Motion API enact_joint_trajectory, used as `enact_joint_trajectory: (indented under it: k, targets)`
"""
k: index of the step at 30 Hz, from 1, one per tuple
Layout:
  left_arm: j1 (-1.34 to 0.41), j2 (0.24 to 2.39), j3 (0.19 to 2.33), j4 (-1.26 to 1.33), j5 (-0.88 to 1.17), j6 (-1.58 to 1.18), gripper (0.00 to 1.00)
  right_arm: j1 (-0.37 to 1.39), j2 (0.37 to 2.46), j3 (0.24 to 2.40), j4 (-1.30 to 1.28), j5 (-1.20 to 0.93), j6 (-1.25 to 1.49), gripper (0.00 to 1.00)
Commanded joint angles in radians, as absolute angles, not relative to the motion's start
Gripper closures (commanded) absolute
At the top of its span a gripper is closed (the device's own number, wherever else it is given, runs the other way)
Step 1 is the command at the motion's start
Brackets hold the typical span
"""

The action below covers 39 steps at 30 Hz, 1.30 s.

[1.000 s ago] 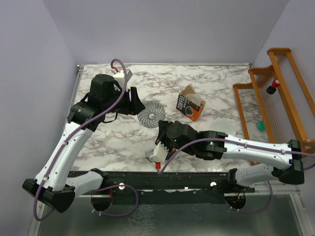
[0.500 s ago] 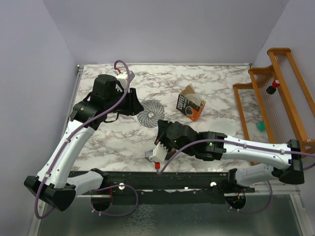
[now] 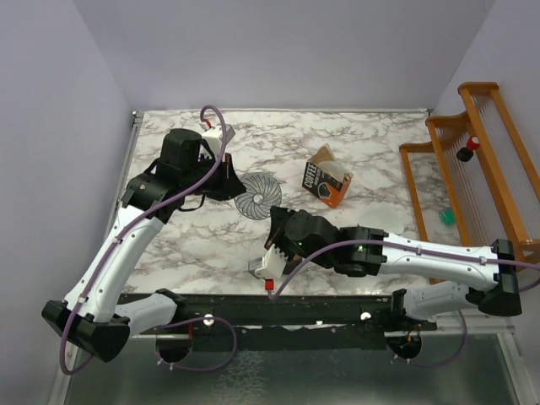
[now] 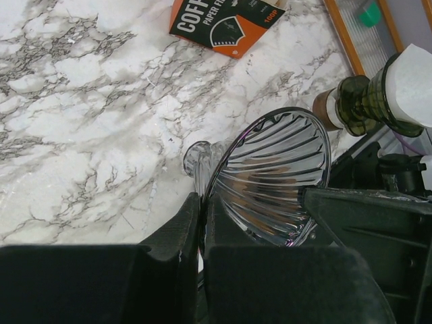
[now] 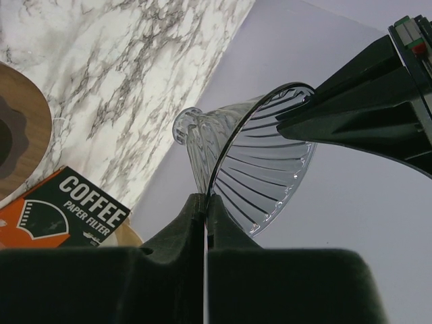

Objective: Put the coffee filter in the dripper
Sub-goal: Pick up the coffee dripper from the center of the board.

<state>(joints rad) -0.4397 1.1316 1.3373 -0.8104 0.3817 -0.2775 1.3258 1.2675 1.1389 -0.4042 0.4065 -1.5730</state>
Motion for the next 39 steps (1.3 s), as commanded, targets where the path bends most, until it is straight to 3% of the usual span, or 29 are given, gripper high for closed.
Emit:
enact_joint_trajectory:
  k: [1, 14, 18, 24, 30, 39]
  targets:
    - [-0.437, 1.135, 1.324, -0.821, 0.407, -0.262, 1.00, 1.335, 1.246, 1.127, -0.312, 0.461, -1.588, 0.91]
    - [-0.437, 1.115, 1.296, -0.808, 0.361, -0.276, 1.00, 1.335, 1.186, 1.149, -0.368, 0.470, -1.424, 0.54]
    - [-0.437, 1.109, 1.288, -0.805, 0.362, -0.275, 1.00, 1.335, 1.147, 1.195, -0.454, 0.438, -1.221, 0.47]
    - [-0.437, 1.110, 1.287, -0.803, 0.375, -0.270, 1.00, 1.333, 1.159, 1.276, -0.460, 0.520, -0.818, 0.27]
    - [-0.437, 1.107, 1.289, -0.802, 0.401, -0.268, 1.00, 1.299, 1.257, 1.458, -0.608, 0.571, -0.451, 0.22]
    - [-0.437, 1.108, 1.297, -0.799, 0.459, -0.265, 1.00, 1.122, 1.297, 1.602, -0.728, 0.258, -0.111, 0.23]
